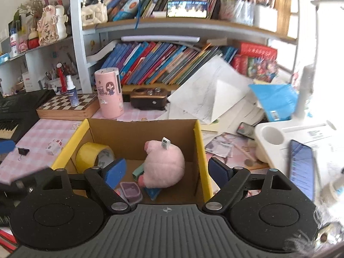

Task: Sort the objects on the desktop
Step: 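Lower the pig plush into the box and open the right tool while the left tool drops the tape roll, then withdraw both open tools from the box back over the table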

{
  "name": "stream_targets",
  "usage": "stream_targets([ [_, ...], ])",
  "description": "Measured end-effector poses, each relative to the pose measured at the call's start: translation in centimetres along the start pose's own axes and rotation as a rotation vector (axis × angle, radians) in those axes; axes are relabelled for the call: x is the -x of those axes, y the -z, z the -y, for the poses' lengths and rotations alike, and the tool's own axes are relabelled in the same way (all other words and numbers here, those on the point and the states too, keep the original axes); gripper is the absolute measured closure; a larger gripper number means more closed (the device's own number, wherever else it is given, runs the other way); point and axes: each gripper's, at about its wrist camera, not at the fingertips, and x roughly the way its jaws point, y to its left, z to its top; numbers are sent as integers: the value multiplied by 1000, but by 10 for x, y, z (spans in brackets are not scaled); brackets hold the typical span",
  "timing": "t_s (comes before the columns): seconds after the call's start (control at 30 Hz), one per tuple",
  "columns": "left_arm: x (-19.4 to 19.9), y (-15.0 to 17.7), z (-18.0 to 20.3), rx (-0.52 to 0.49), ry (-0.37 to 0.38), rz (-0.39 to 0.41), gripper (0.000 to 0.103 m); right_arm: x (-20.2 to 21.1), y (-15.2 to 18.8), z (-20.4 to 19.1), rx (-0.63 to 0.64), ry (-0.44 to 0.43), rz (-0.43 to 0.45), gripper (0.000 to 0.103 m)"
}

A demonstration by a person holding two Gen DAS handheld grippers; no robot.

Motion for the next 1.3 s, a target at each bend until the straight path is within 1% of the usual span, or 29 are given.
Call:
stream_targets([
  [0.17,18,10,-16,34,-2,9,2,24,19,-5,-44,38,17,20],
  [0.33,31,26,-29,43,8,-4,2,42,39,-20,-61,66,2,19],
  [0.7,65,68,-66,45,15,-60,2,74,81,-72,-105,123,-33,19],
  [0.83,78,83,-77,30,42,-96,2,86,97,-92,-131,132,-58,19],
  [1.07,99,97,-99,15,42,-117,2,103,120,-132,-135,107,-101,18],
  [1.3,116,112,-123,22,20,-151,2,114,134,-168,-127,67,-121,18],
])
